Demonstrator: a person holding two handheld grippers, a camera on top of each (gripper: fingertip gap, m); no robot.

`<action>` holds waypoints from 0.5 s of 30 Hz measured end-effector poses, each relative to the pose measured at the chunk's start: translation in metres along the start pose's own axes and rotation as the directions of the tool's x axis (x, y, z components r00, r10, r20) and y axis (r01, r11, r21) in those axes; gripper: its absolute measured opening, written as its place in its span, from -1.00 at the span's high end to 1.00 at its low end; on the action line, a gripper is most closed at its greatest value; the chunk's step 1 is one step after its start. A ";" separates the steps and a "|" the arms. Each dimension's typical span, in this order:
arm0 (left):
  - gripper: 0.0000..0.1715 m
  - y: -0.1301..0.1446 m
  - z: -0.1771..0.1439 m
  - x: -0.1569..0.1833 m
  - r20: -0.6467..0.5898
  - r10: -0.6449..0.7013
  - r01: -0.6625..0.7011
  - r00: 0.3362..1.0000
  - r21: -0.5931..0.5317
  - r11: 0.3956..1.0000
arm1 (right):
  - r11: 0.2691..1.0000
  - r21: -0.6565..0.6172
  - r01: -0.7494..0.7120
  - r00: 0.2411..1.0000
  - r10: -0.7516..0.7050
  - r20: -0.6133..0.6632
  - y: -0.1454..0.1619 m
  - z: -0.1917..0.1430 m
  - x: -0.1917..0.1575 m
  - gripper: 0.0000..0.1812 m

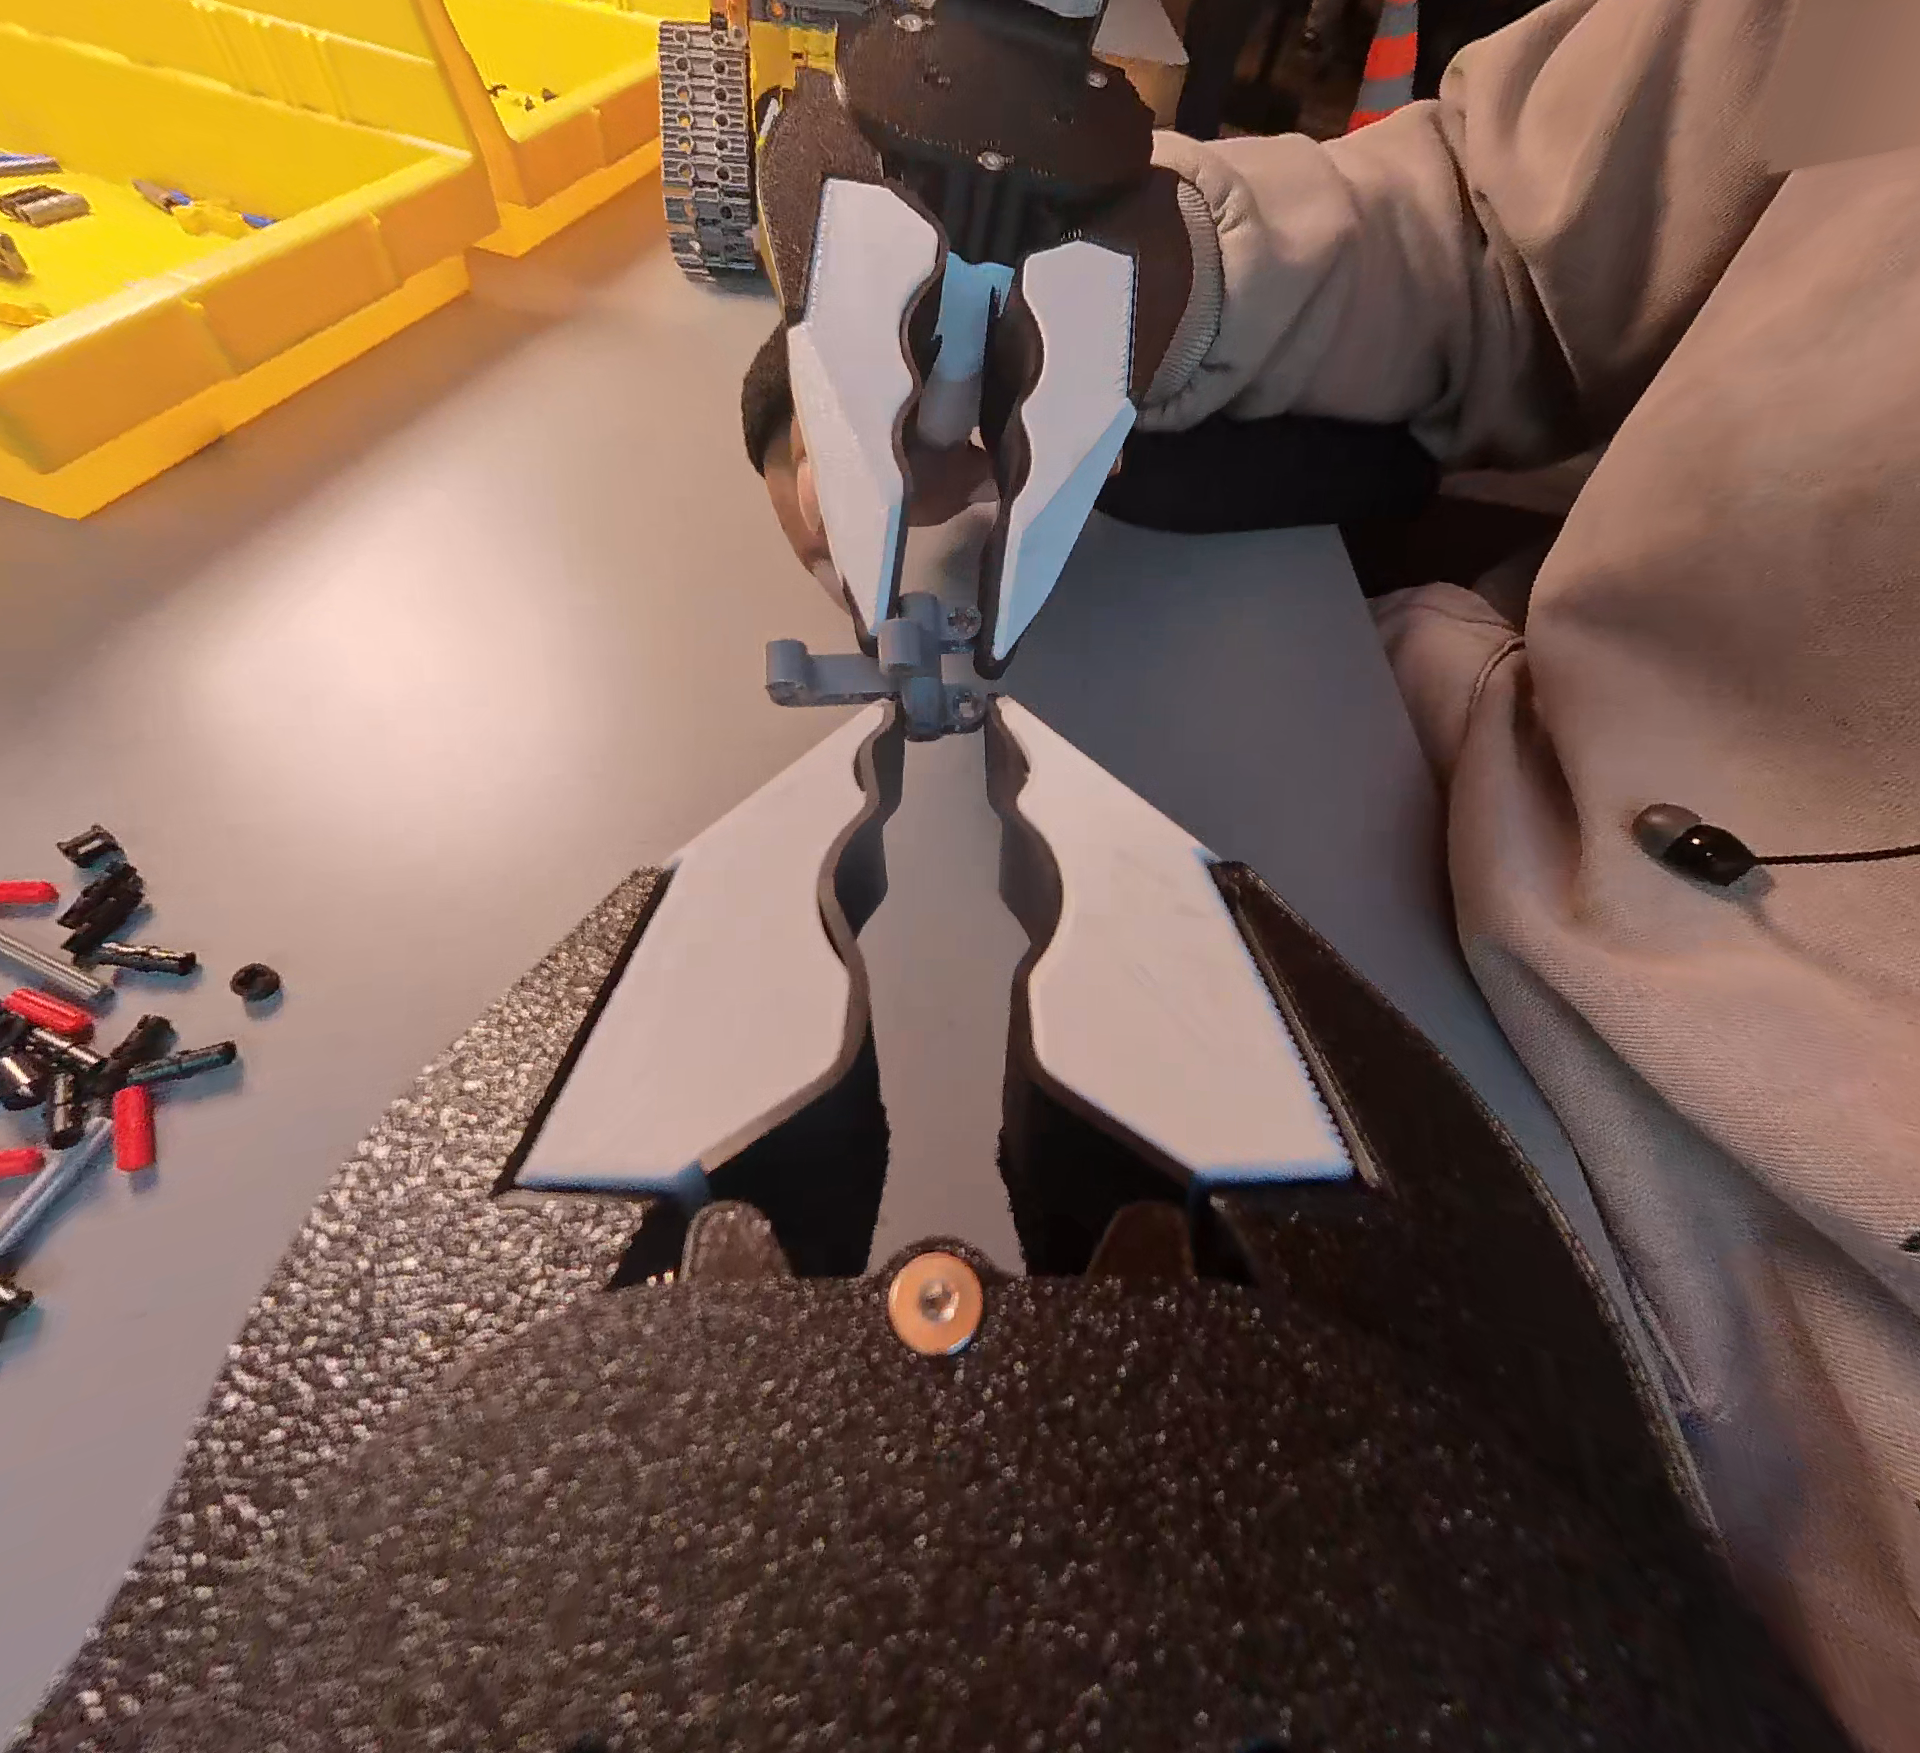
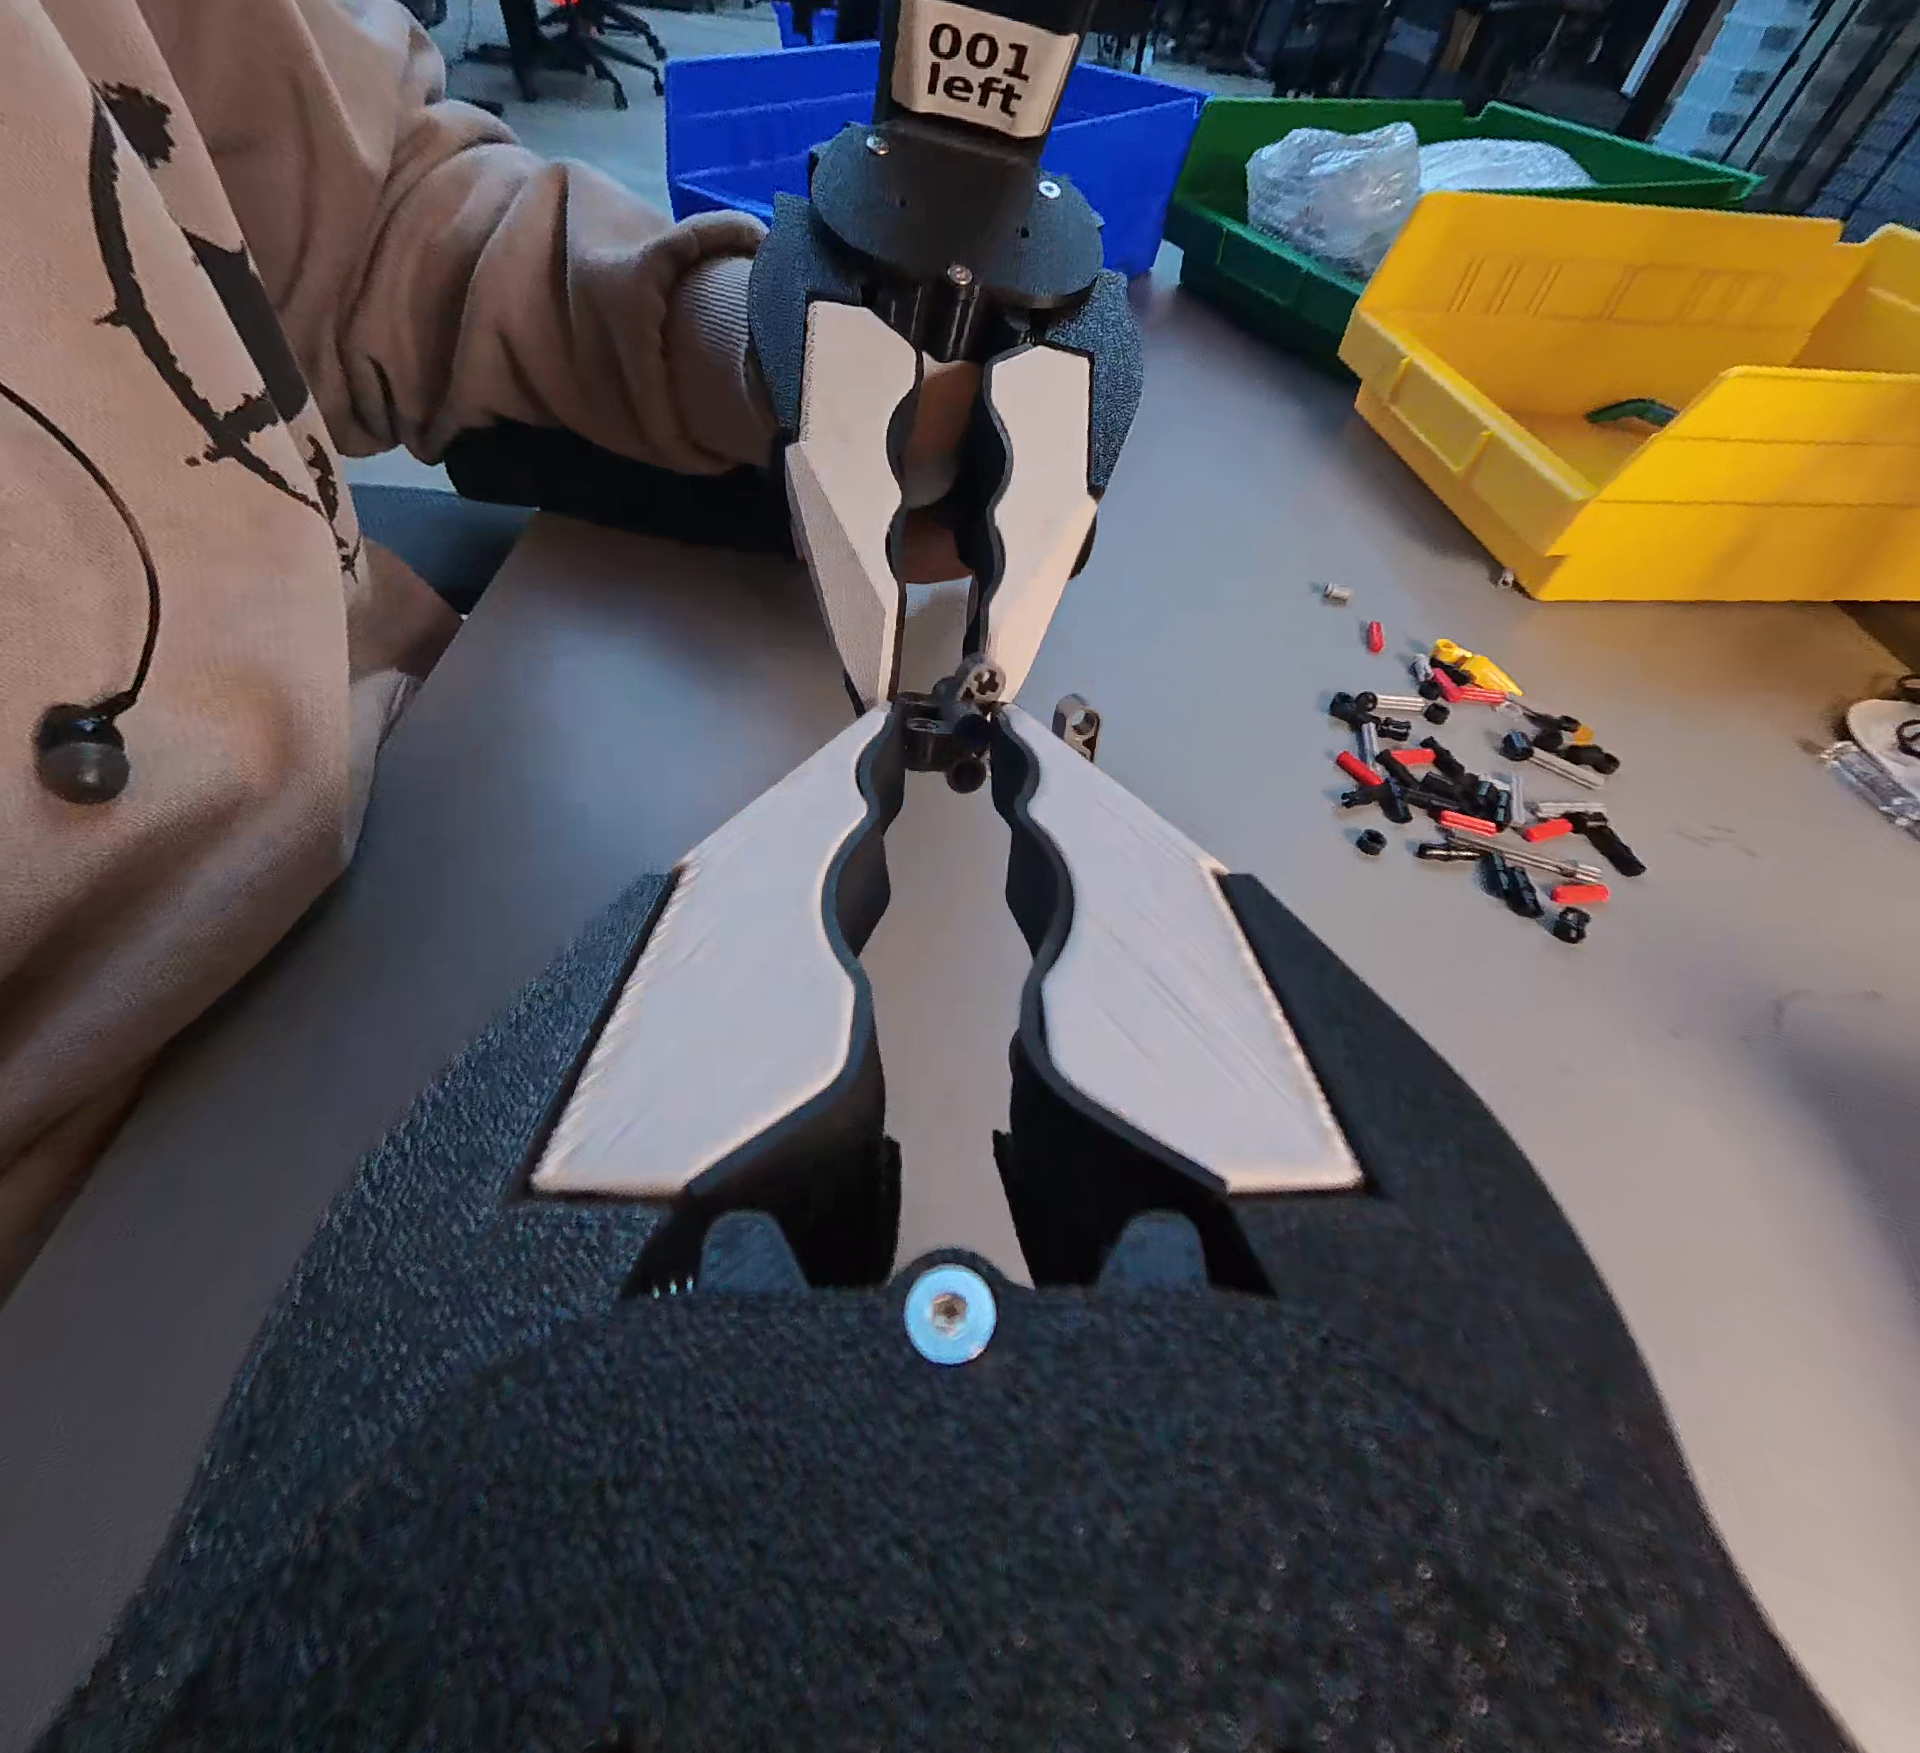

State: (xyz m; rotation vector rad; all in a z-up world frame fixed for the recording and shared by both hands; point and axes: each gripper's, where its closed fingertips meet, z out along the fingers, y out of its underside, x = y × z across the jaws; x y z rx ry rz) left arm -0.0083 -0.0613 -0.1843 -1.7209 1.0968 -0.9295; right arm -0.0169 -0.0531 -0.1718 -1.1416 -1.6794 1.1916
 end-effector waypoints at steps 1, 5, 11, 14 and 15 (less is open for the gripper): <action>0.83 -0.001 0.000 0.001 -0.010 -0.011 0.011 1.000 0.006 1.000 | 1.000 -0.001 -0.001 1.000 0.001 0.004 0.000 0.000 0.000 0.85; 0.83 -0.016 -0.008 -0.001 -0.031 -0.065 0.067 0.997 0.080 0.995 | 0.998 0.050 -0.035 0.999 0.034 0.011 -0.010 -0.006 0.002 0.86; 1.00 -0.019 -0.048 -0.024 0.022 -0.151 0.145 0.988 0.180 0.973 | 0.962 0.235 -0.137 0.988 0.151 -0.044 -0.035 -0.043 0.031 0.87; 1.00 -0.015 -0.054 -0.026 0.031 -0.148 0.139 0.989 0.191 0.972 | 0.971 0.217 -0.103 0.985 0.130 -0.114 -0.030 -0.057 0.043 0.86; 1.00 -0.017 -0.048 -0.026 0.033 -0.143 0.134 0.989 0.196 0.972 | 0.968 0.221 -0.118 0.985 0.142 -0.094 -0.029 -0.051 0.040 0.86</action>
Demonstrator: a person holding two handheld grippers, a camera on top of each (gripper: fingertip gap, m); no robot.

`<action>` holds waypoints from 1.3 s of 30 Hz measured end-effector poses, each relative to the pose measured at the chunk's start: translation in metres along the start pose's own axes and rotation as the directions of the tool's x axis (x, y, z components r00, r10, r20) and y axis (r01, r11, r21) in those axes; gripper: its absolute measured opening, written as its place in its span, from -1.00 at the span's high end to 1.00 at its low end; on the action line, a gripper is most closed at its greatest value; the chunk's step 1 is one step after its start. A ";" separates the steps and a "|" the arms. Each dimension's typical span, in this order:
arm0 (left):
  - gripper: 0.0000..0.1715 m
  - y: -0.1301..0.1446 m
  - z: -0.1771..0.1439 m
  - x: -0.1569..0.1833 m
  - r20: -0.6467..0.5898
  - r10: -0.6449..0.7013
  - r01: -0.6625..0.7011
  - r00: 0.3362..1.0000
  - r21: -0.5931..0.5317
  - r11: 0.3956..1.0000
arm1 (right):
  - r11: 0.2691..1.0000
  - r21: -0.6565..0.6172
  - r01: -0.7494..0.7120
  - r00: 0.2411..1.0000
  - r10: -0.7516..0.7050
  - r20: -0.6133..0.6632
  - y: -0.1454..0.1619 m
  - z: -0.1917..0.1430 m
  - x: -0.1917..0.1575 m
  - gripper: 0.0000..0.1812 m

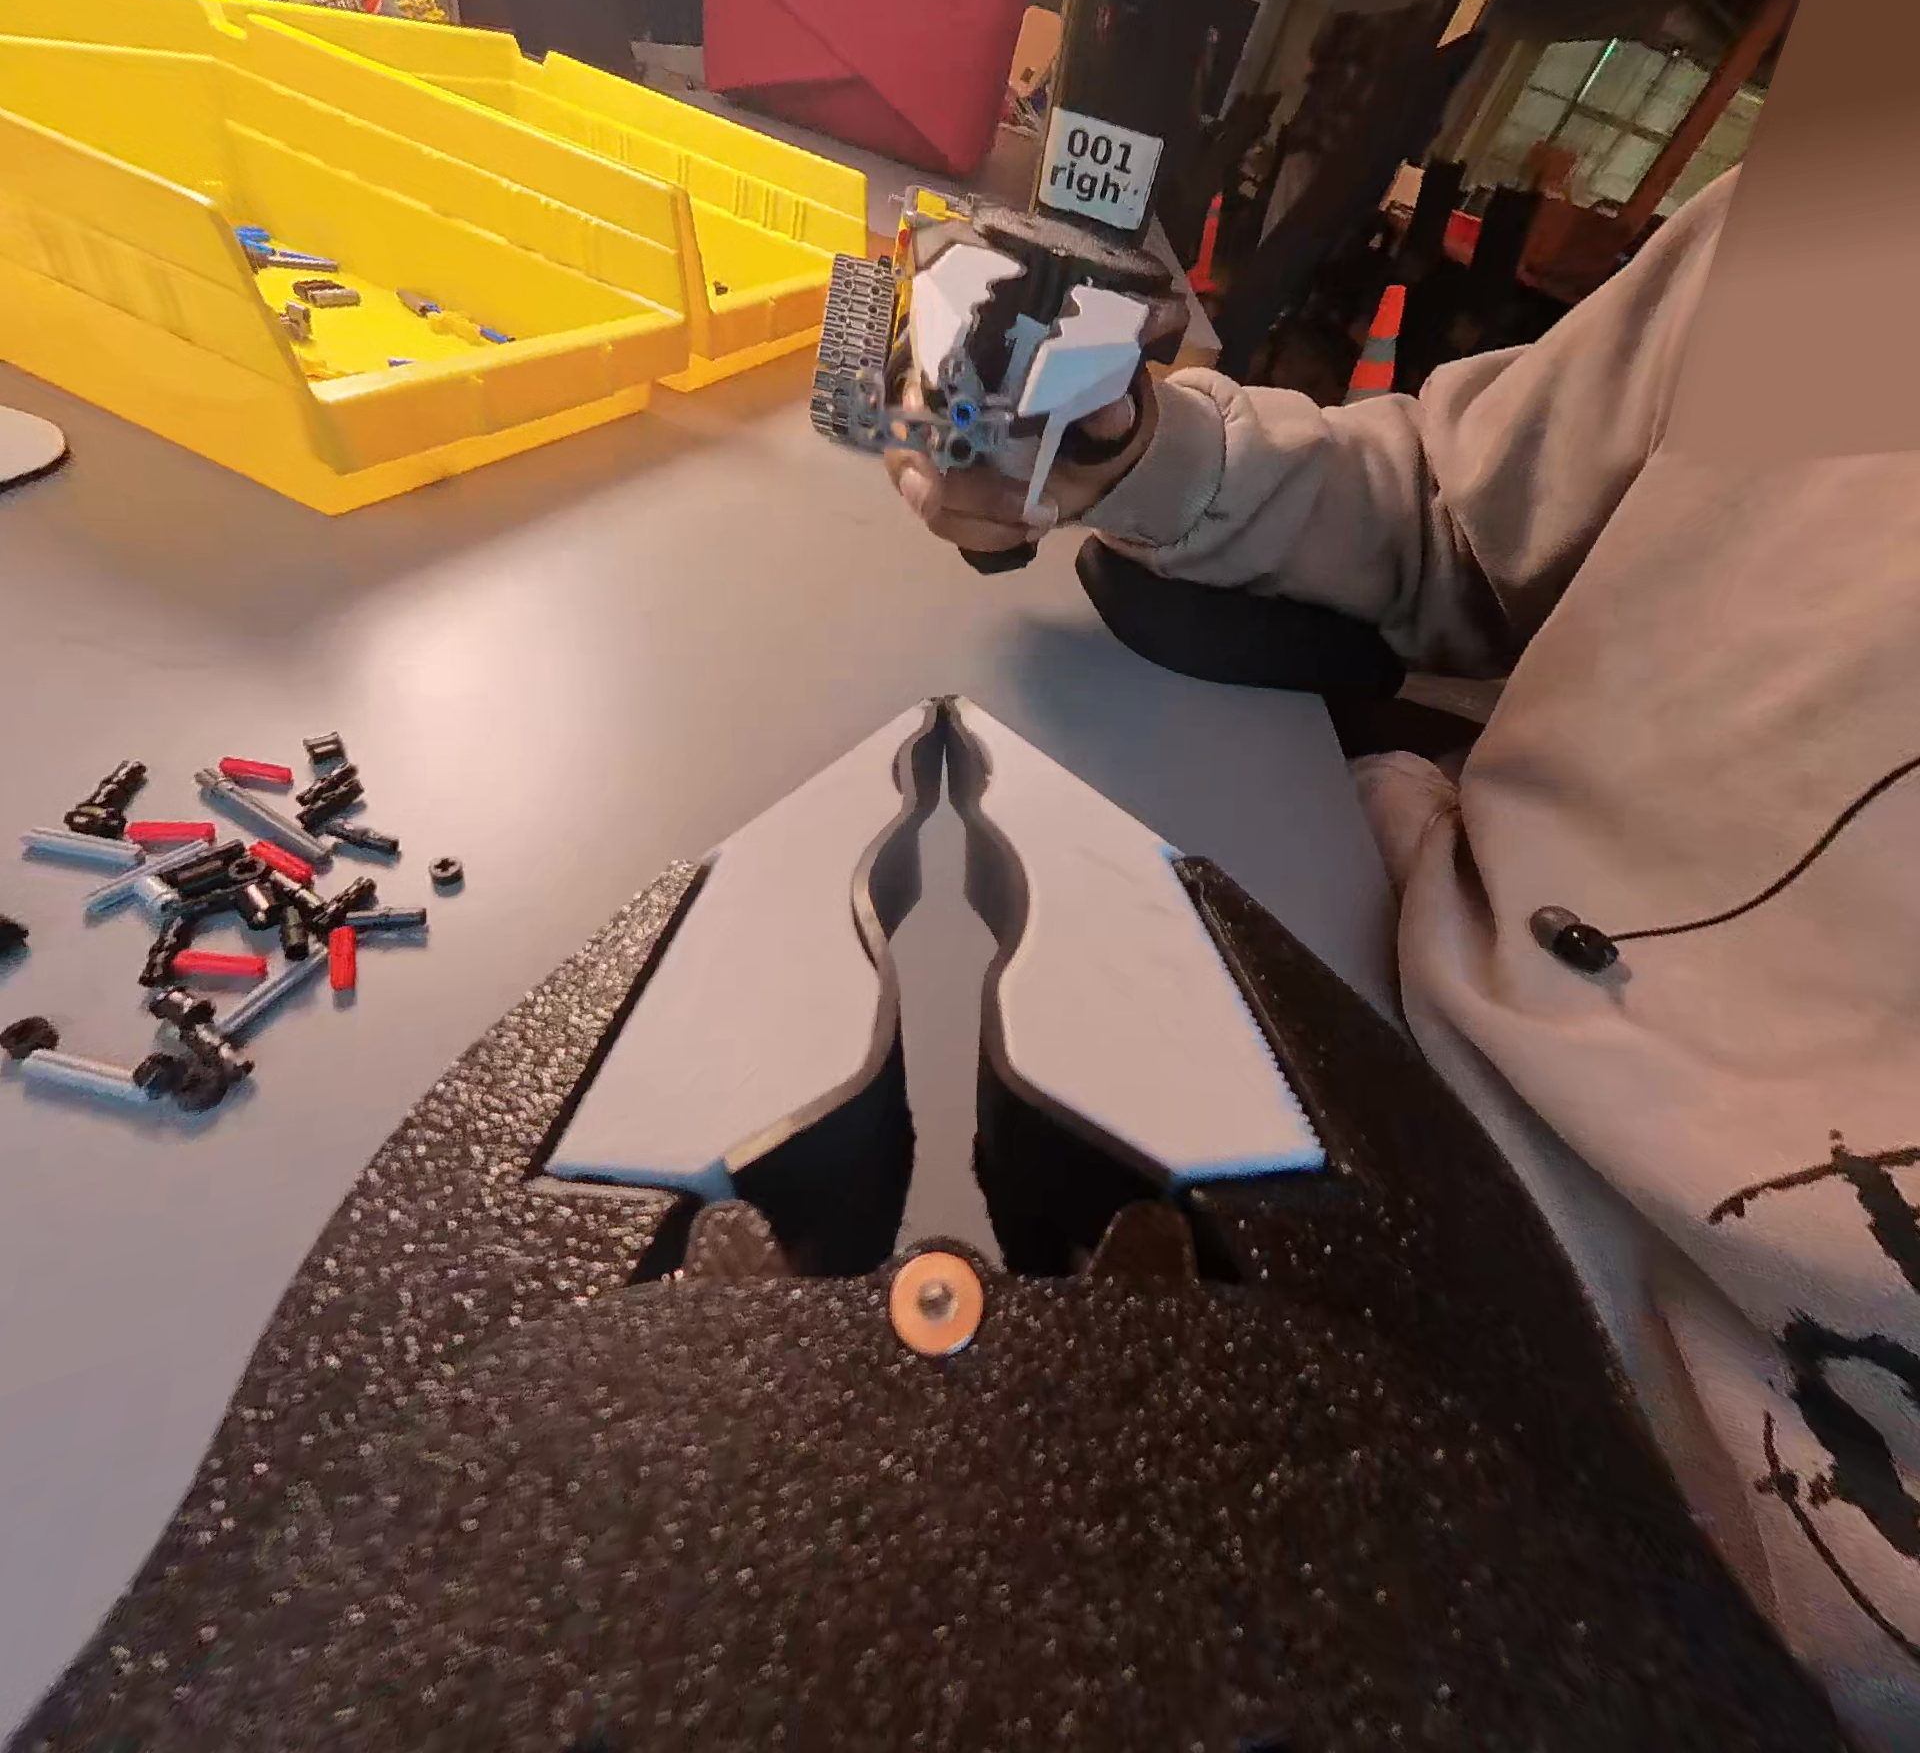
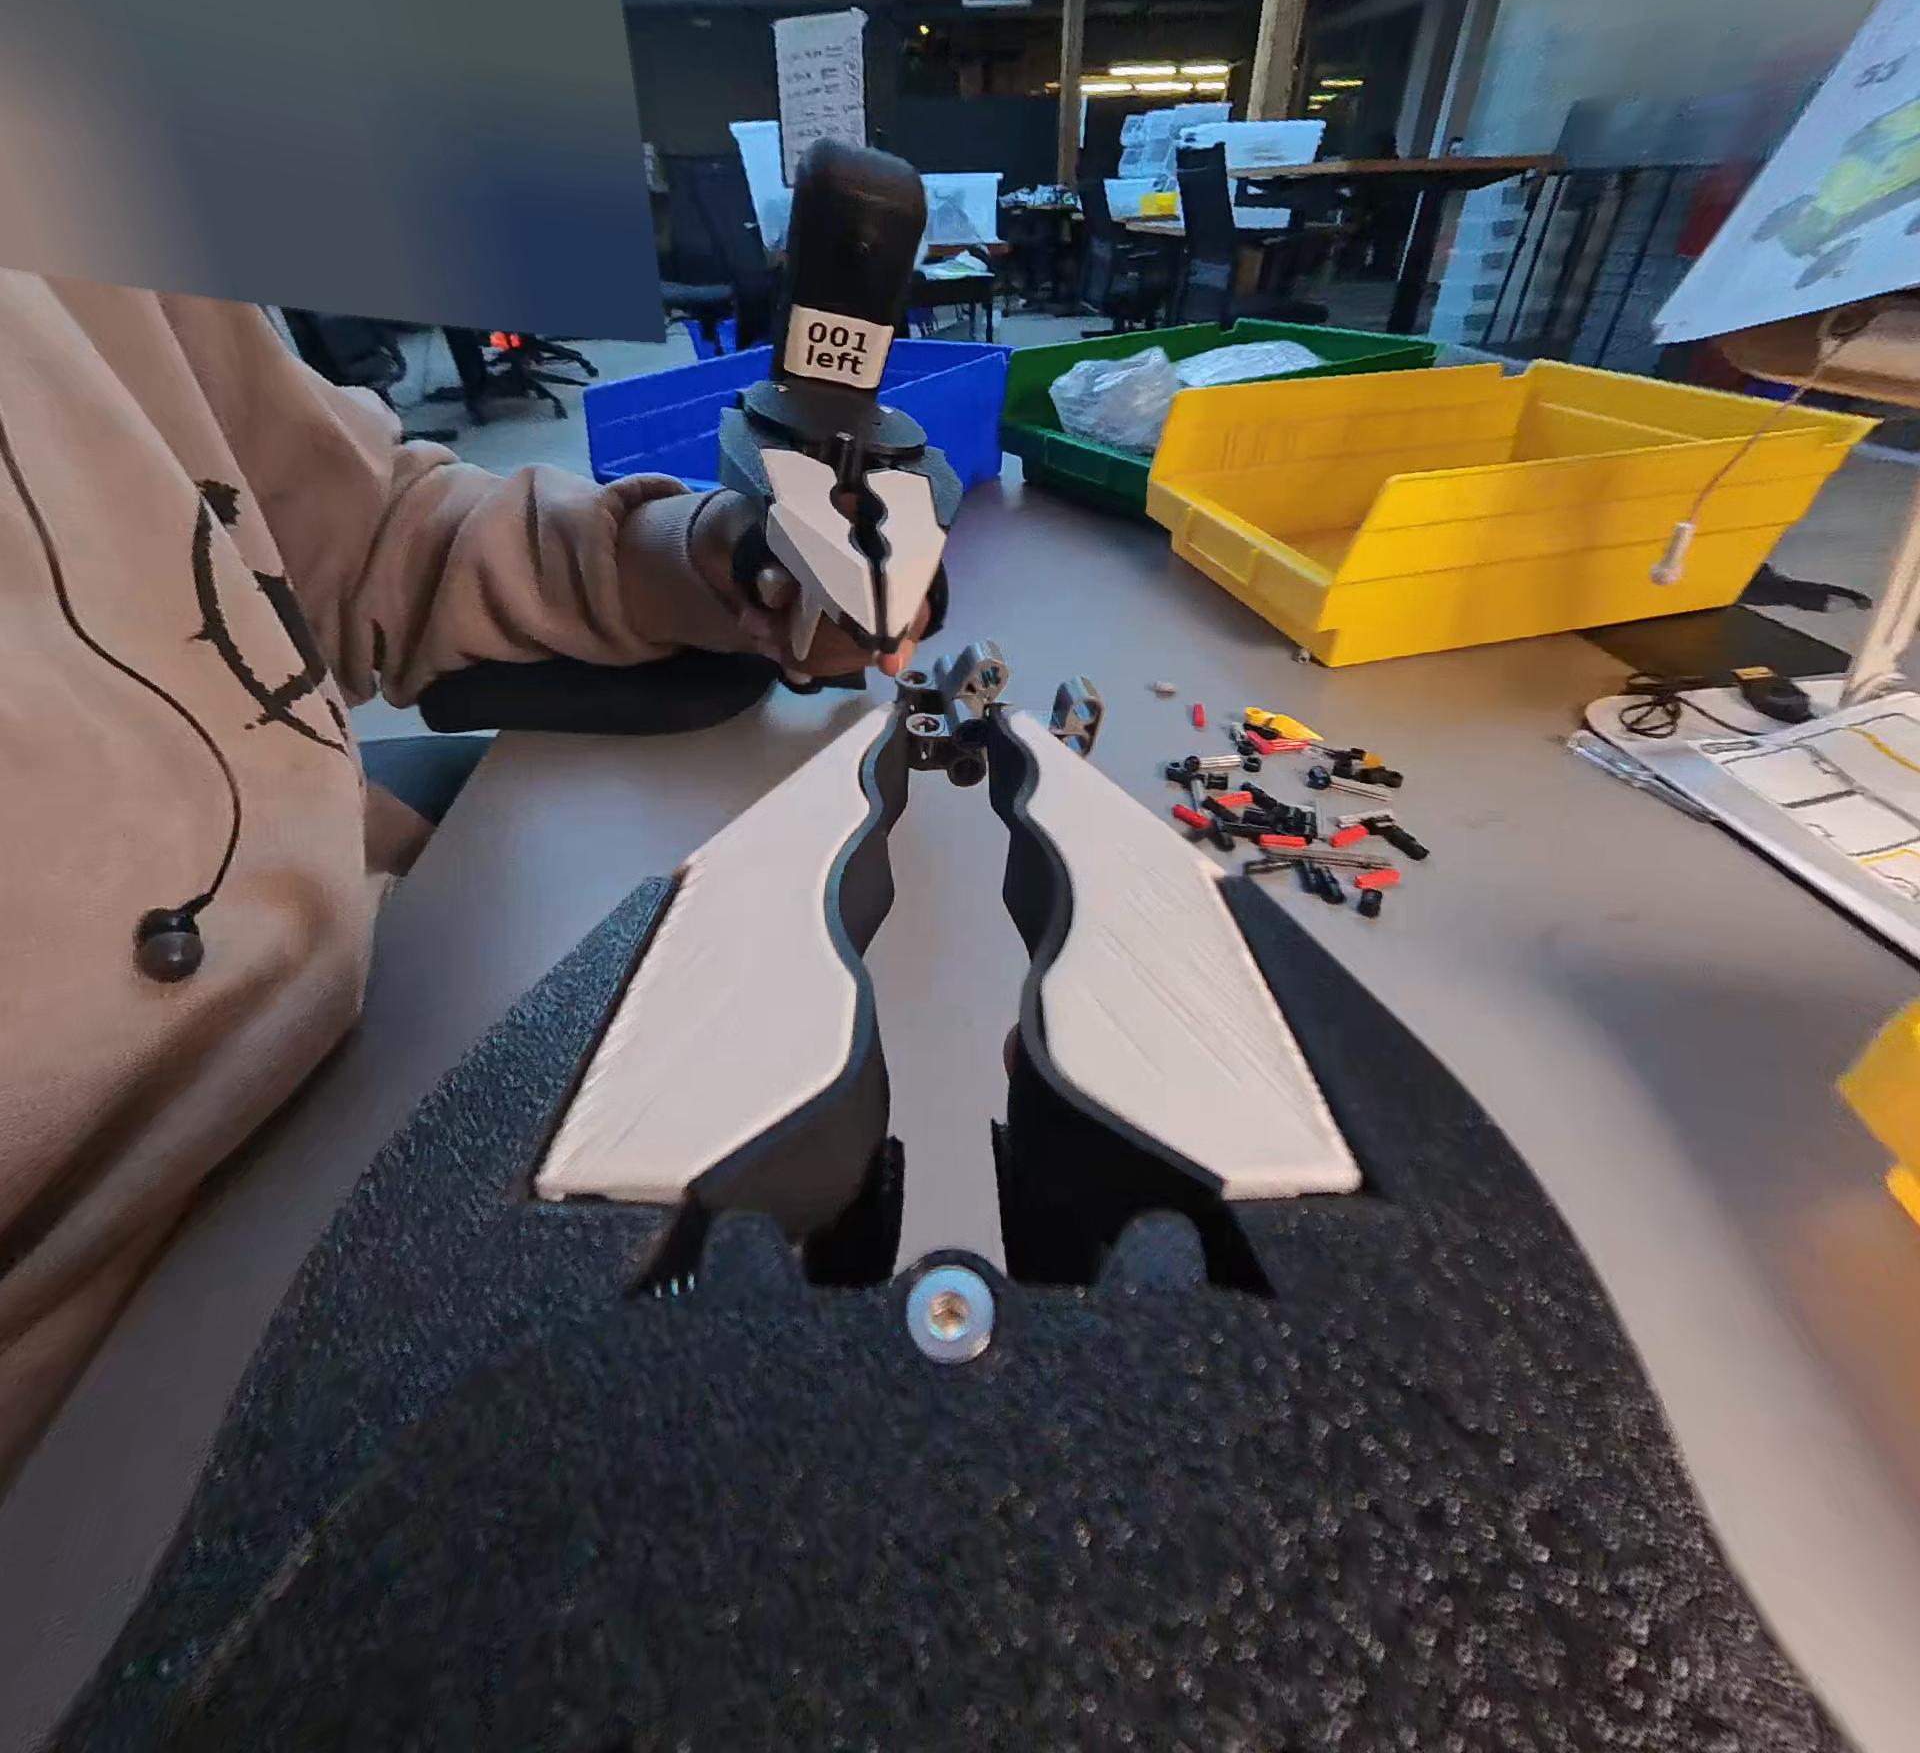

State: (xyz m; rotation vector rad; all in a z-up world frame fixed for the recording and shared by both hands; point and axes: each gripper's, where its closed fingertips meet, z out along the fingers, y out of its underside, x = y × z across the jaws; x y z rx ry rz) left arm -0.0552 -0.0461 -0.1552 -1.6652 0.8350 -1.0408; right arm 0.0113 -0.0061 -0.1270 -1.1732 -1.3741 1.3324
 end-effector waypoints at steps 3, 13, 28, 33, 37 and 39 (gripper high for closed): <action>0.76 -0.003 0.019 0.009 0.002 0.063 -0.063 0.998 -0.016 0.998 | 0.999 -0.036 0.021 0.999 -0.020 0.026 0.008 0.014 -0.010 0.86; 0.82 -0.006 0.037 0.025 0.020 0.180 -0.179 0.983 -0.045 0.983 | 0.996 -0.060 0.069 0.996 -0.065 0.066 0.015 0.035 -0.033 0.85; 0.83 -0.005 0.029 0.029 -0.067 0.148 -0.146 0.987 0.023 0.989 | 0.972 -0.107 0.208 0.978 -0.209 -0.003 0.012 0.044 -0.042 0.86; 0.84 -0.016 0.031 0.037 -0.116 0.133 -0.126 0.984 0.066 0.990 | 0.987 -0.061 0.150 0.989 -0.149 0.026 0.001 0.037 -0.046 0.87; 0.84 -0.021 0.026 0.029 -0.090 0.124 -0.118 0.988 0.074 0.990 | 0.996 -0.029 0.089 0.995 -0.088 0.055 -0.003 0.028 -0.042 0.86; 0.84 -0.031 -0.005 0.006 -0.022 0.049 -0.045 0.999 0.156 0.987 | 0.995 0.097 0.005 1.000 -0.002 -0.029 -0.028 -0.006 -0.011 0.87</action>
